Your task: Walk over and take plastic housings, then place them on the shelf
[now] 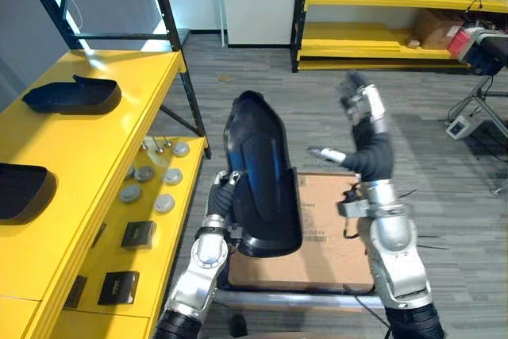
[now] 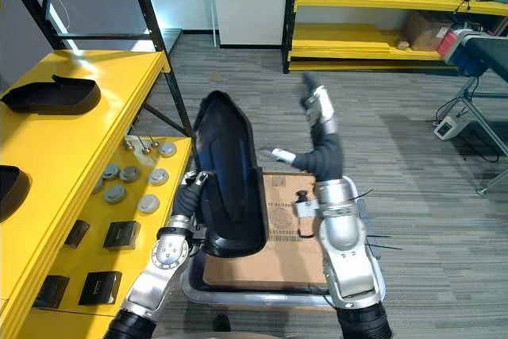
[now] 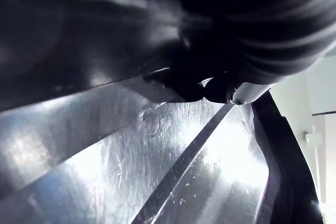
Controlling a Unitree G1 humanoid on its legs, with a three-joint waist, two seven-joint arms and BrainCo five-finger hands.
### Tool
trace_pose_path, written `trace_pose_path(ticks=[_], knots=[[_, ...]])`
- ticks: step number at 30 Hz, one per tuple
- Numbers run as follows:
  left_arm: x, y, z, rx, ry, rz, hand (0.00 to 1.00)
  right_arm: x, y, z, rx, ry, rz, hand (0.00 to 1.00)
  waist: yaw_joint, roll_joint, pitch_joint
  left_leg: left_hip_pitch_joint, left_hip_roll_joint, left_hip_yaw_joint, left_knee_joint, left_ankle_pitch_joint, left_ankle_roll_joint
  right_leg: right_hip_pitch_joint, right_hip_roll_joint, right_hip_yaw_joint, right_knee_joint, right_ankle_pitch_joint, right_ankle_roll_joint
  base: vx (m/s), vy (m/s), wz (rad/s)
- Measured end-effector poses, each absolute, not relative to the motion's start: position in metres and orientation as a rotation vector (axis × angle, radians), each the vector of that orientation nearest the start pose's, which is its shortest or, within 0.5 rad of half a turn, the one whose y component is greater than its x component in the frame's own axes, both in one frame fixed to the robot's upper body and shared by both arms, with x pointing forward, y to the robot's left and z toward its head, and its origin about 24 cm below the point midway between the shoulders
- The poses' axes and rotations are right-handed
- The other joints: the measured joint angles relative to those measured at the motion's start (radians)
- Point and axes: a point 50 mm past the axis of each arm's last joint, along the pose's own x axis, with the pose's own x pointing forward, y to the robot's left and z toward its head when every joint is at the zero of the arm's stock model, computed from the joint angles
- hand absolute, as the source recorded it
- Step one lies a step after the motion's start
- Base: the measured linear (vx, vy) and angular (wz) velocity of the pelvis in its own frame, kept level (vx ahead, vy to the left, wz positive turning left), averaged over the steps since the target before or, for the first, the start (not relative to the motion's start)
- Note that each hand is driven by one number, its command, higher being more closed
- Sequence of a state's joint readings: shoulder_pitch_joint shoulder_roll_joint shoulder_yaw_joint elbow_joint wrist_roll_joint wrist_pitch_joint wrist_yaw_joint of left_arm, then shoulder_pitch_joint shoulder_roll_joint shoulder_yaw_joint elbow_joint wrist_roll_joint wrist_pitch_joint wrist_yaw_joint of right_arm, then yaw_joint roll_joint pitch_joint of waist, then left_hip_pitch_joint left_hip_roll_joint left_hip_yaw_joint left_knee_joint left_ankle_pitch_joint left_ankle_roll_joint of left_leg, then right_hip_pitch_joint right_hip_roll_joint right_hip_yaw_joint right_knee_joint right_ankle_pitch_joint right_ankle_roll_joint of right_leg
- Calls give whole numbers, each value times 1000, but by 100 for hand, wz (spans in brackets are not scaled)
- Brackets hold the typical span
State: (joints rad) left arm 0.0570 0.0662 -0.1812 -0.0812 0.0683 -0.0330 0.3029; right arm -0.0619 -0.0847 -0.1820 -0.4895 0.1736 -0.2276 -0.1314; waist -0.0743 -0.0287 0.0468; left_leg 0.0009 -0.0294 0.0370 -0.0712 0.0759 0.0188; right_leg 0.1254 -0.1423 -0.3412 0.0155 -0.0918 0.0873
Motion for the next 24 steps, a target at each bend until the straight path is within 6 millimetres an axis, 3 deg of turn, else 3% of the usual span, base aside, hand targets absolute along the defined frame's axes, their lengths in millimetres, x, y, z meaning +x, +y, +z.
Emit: trace_pose_path(ticks=[4,7,8,9,11,13,17,18,21,24], knots=[[236,143,49,66,-73,191,100,198,-252,164,96,-716,-547,0,-6,0,0,-2,0,-1,0,0,0,-1,0,-2,-1,0,0,0,0,0],[225,150,47,58,-61,225,100,183,-288,116,75,-495,-787,0,-22,0,0,-7,1,1,0,-1,0,-7,1,1,-2,0,0,0,0,-2],[220,151,47,55,-58,232,100,173,-300,89,59,-361,-867,0,-22,-1,1,-7,2,5,0,-1,-1,-8,1,4,-2,0,0,0,0,-6],[217,152,47,54,-57,236,100,169,-304,75,55,-288,-901,0,-21,-1,1,-7,2,7,0,-1,-1,-8,1,5,-2,0,0,5,-4,-9],[210,153,48,39,-61,244,100,149,-310,25,63,-28,-987,0,-21,-1,1,-7,9,20,2,-5,-5,-7,4,13,3,-1,-1,9,-14,-12],[205,154,49,21,-63,239,100,121,-308,-30,101,260,-1047,0,-20,-1,2,-8,13,23,19,-18,-8,-8,4,13,22,-13,-4,-4,-11,-3],[199,154,48,-8,-56,229,100,87,-289,-86,157,567,-1045,0,-16,1,5,-15,21,34,42,-46,-15,-10,5,13,53,-31,-10,-41,-14,-3],[196,155,48,-12,-53,232,100,74,-274,-108,202,698,-1001,0,-13,2,5,-16,25,37,49,-58,-16,-9,7,14,59,-37,-11,-46,-26,-5],[195,154,47,-24,-51,219,100,54,-245,-137,270,891,-902,0,7,5,6,-17,30,38,56,-58,-19,-9,9,14,66,-41,-14,0,0,0],[194,153,46,-37,-45,220,100,44,-225,-152,303,1009,-828,0,21,4,8,-21,27,19,79,-54,-17,2,8,5,70,-44,-12,37,-16,17]])
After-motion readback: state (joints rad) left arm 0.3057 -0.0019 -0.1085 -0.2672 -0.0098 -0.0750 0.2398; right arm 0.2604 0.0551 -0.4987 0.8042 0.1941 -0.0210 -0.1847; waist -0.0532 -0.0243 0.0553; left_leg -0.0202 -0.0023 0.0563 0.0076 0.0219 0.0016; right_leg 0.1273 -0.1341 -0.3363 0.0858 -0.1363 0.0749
